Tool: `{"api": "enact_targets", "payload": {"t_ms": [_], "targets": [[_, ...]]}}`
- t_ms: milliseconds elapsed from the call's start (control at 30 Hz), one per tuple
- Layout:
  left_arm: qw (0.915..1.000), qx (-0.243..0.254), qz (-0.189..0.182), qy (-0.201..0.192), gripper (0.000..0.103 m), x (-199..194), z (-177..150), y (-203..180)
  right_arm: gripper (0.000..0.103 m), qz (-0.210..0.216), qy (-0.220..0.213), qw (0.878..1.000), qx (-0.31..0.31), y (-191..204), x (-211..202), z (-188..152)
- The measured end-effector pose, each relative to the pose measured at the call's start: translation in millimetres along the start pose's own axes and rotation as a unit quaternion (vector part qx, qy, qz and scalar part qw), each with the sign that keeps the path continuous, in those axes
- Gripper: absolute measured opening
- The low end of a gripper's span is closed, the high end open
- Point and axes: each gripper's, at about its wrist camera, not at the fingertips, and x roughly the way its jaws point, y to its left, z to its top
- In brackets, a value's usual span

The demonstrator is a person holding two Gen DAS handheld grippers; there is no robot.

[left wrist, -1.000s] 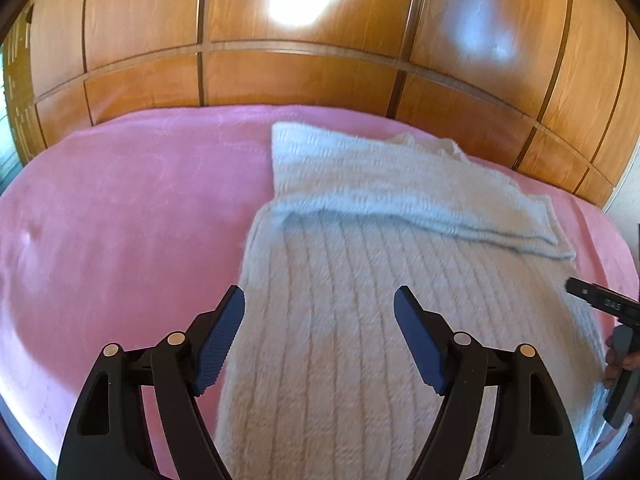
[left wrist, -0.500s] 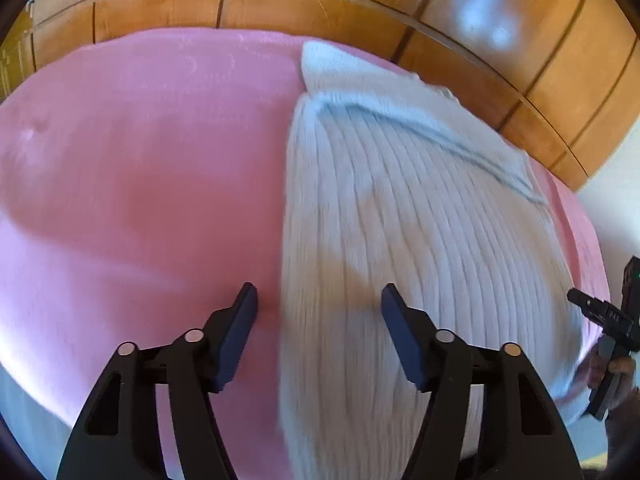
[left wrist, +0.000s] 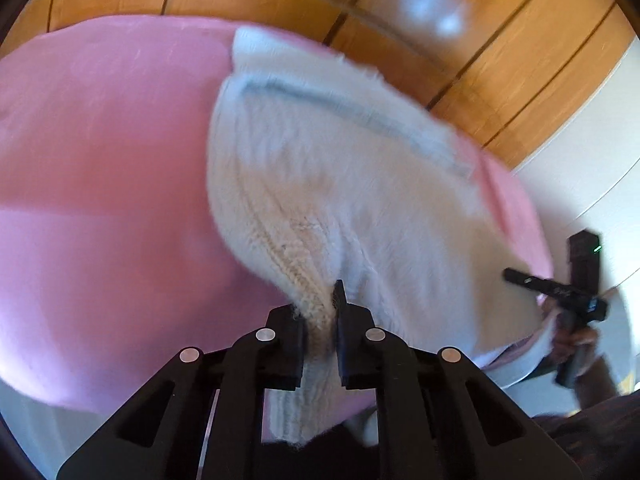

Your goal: Fold small clothes

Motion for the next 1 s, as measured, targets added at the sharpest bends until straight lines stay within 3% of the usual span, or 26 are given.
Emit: {"api": "enact_targets", "payload": {"t_ms": [167,400,467,500,533,600,633,700,900,1000], "targets": [[0.9973,-0.033,-0.047,-0.045,0.011,-1.3,52.0,5.6,0.010,0.034,-0.051,0.997,0.044,-7.9,4.2,48.5],[0.9957,-0.074,-0.012,-0.054,0.011,49.2,128.9,20.8,0.012,-0.001,-0.062,0.991,0.116,-42.4,42.2,115.4],[0.9942,-0.093,0.007,-0.053,0.013,59.4,145.2,28.6,0.023,-0.001,-0.065,0.989,0.132,-57.8,40.4,122.6],[0.9929,-0.106,0.013,-0.054,0.024,62.7,151.9,34.5,0.050,0.004,-0.070,0.988,0.141,-63.3,39.8,126.1],[0.9907,-0.120,0.016,-0.062,0.041,62.3,157.3,41.4,0.062,0.011,-0.078,0.986,0.149,-67.0,37.0,127.2],[0.9857,-0.141,0.028,-0.088,0.064,52.5,158.3,53.9,0.075,0.024,-0.089,0.984,0.154,-70.6,27.4,125.2],[0.9840,-0.145,0.031,-0.098,0.068,48.0,158.1,58.5,0.084,0.028,-0.095,0.983,0.154,-71.9,21.0,121.6],[0.9845,-0.143,0.028,-0.098,0.068,41.7,152.0,67.5,0.089,0.018,-0.106,0.983,0.147,-73.7,11.0,113.2],[0.9949,-0.082,0.045,-0.039,0.069,50.8,104.9,69.5,0.088,-0.020,-0.074,0.991,0.110,-73.7,15.0,74.0],[0.9967,-0.068,0.042,-0.018,0.069,61.2,83.1,61.3,0.073,-0.028,-0.060,0.993,0.095,-66.8,33.1,61.4]]}}
